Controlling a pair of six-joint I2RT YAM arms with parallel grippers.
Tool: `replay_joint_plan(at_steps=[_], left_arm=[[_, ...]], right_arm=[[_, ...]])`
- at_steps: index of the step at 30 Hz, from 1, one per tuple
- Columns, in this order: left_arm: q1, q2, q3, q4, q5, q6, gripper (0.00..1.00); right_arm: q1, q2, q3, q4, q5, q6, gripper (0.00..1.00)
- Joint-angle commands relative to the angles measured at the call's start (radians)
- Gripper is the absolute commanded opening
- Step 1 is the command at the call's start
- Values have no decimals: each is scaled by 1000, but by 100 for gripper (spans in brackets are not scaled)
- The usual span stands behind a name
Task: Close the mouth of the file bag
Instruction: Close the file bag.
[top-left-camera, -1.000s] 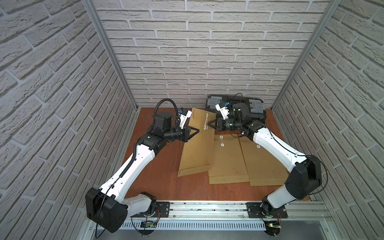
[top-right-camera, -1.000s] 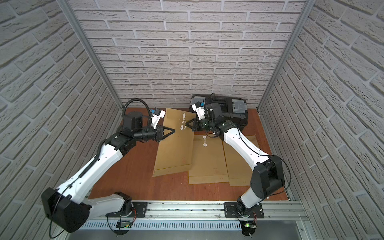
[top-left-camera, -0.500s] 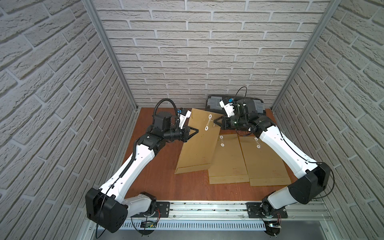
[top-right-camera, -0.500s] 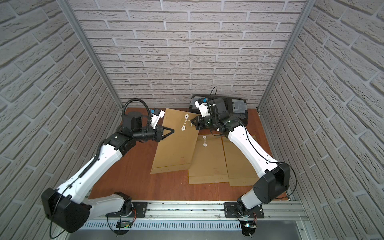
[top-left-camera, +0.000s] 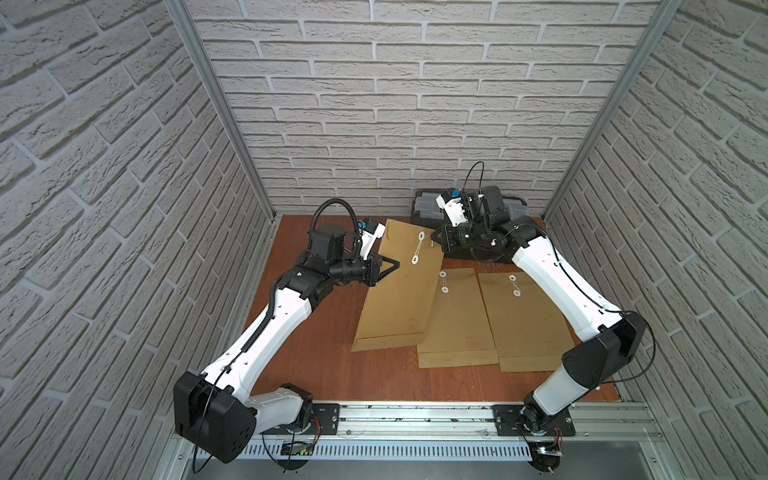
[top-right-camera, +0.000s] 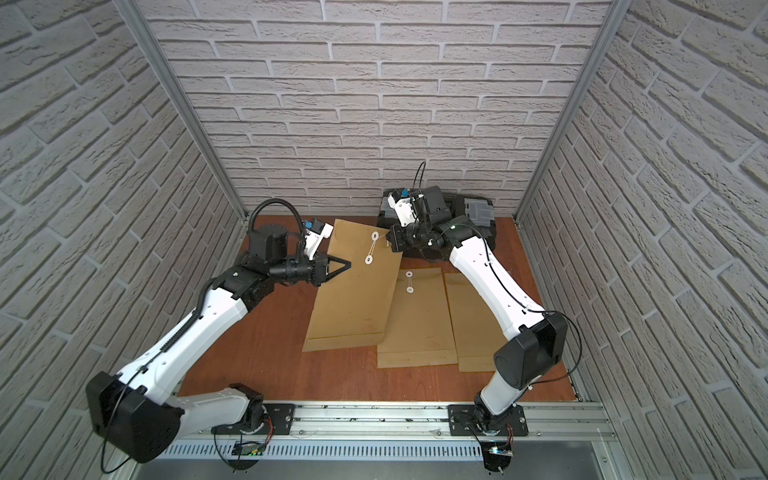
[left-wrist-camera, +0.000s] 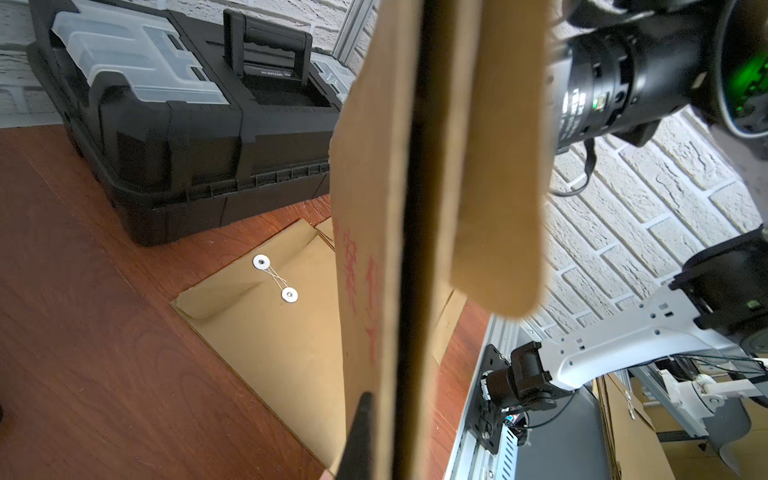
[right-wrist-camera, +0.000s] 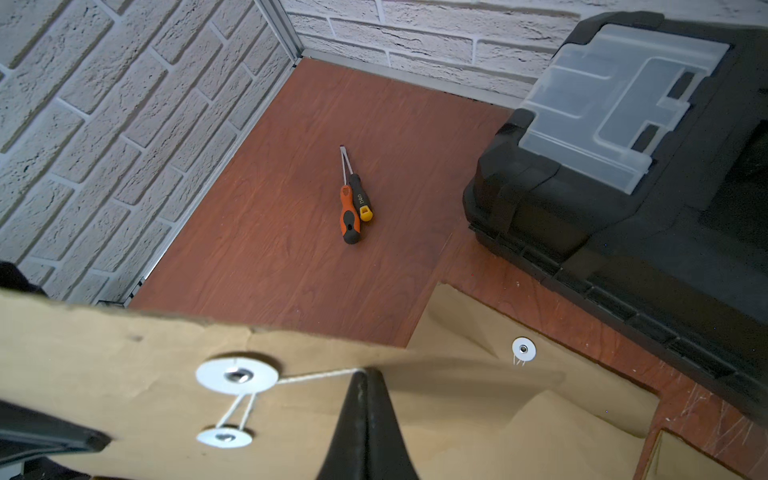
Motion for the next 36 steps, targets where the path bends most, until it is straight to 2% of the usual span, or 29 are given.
replay_joint_plan(at_steps=[1, 8, 19, 26, 32, 36], left_arm=[[-10, 14, 1, 20, 32, 57, 0], [-12, 44, 23, -22, 12, 99, 0], [-14, 48, 14, -15, 10, 104, 0], [-15, 44, 13, -10, 12, 101, 0], [-11, 36, 9, -1, -3, 93, 0], [0, 32, 4, 17, -10, 78, 0]], right_arm=[[8, 30, 87, -60, 40, -35, 3], [57, 92, 236, -183, 73, -69, 3], [112, 129, 368, -319, 95, -84, 3], [130, 136, 359, -289, 53, -55, 3], [138, 109, 278, -216, -1, -22, 3], [138, 73, 201, -150, -90, 14, 3]])
